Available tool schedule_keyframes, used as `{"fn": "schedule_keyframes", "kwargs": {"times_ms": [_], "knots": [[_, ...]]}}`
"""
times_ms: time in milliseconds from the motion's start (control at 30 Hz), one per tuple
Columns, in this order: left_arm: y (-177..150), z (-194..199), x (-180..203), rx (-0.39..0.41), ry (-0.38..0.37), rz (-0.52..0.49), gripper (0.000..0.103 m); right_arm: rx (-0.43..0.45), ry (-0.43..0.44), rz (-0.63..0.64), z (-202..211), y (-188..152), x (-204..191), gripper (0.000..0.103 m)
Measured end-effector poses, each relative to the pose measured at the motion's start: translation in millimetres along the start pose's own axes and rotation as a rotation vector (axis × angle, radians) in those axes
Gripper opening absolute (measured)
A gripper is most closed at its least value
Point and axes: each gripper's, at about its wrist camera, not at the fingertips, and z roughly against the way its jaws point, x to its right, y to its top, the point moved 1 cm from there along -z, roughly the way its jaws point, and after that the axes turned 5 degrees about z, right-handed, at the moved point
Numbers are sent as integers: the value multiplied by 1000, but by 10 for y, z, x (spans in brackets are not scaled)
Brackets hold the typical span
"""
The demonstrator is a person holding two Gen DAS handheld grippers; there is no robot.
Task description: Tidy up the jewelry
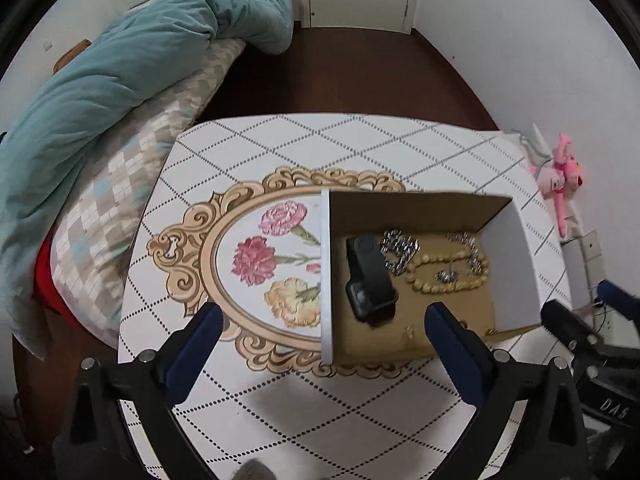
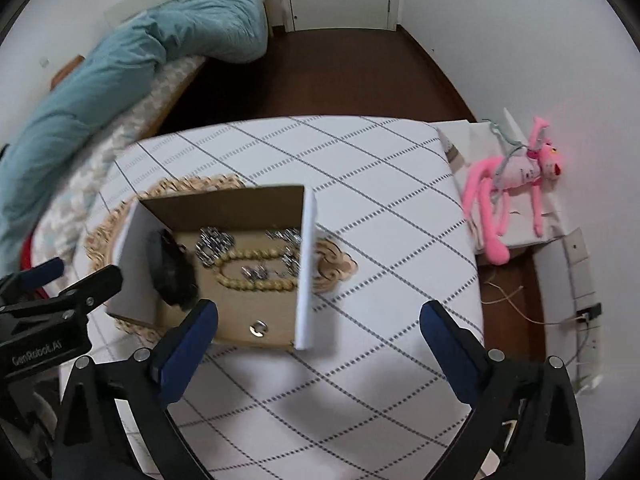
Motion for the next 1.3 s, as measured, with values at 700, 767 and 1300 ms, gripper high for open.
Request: {"fn": "schedule_keyframes", "kwargs": {"times_ms": [700,767,1300], "knots": [[-261,558,-2,71,27,10,103,74,-65,-18,534,-216,18,103],[-297,728,13,98,24,2,103,94,-67,-24,672,-252,19,103],[-553,2166,30,288,-27,-19,103,313,-91,-35,2352,-601,-44,103]]}}
